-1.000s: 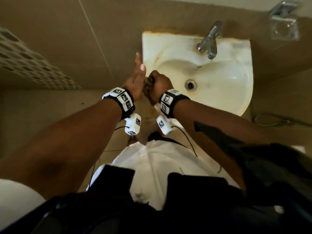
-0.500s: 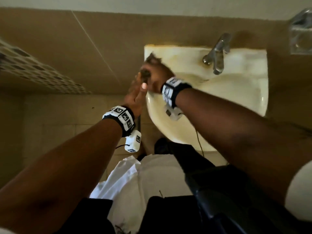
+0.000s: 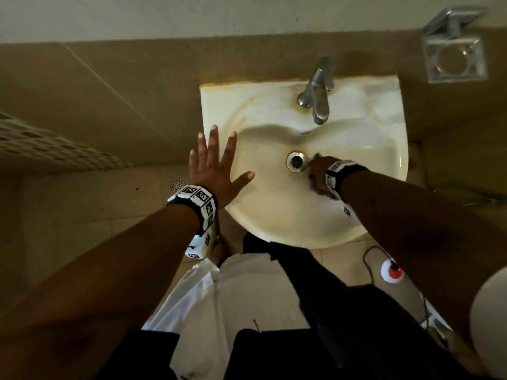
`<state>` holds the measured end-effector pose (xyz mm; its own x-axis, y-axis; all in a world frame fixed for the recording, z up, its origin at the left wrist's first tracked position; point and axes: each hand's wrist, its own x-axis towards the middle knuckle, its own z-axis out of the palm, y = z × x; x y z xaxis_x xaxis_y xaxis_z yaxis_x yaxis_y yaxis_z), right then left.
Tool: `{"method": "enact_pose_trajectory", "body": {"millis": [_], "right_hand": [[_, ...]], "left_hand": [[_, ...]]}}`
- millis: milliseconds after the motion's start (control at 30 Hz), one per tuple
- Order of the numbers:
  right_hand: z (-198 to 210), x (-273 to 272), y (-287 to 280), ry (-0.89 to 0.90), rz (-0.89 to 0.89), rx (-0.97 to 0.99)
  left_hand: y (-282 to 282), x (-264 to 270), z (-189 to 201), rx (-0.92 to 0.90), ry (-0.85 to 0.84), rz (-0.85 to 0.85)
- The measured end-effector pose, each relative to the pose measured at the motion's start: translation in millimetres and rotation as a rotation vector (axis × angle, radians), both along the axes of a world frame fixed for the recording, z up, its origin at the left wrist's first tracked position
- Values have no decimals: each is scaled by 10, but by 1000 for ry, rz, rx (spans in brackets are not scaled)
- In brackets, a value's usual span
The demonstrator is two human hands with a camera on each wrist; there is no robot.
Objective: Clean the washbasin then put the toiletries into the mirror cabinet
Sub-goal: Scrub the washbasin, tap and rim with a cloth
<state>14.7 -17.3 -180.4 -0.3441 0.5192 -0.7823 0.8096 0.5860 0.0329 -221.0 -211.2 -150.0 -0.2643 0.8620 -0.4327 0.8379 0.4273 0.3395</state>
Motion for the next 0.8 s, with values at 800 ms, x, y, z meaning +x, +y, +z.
{"method": "enact_pose_trajectory", "body": {"millis": [800], "right_hand": [[73, 521, 722, 31, 110, 185]], "left_hand": [[45, -36, -66, -65, -25, -47]]}}
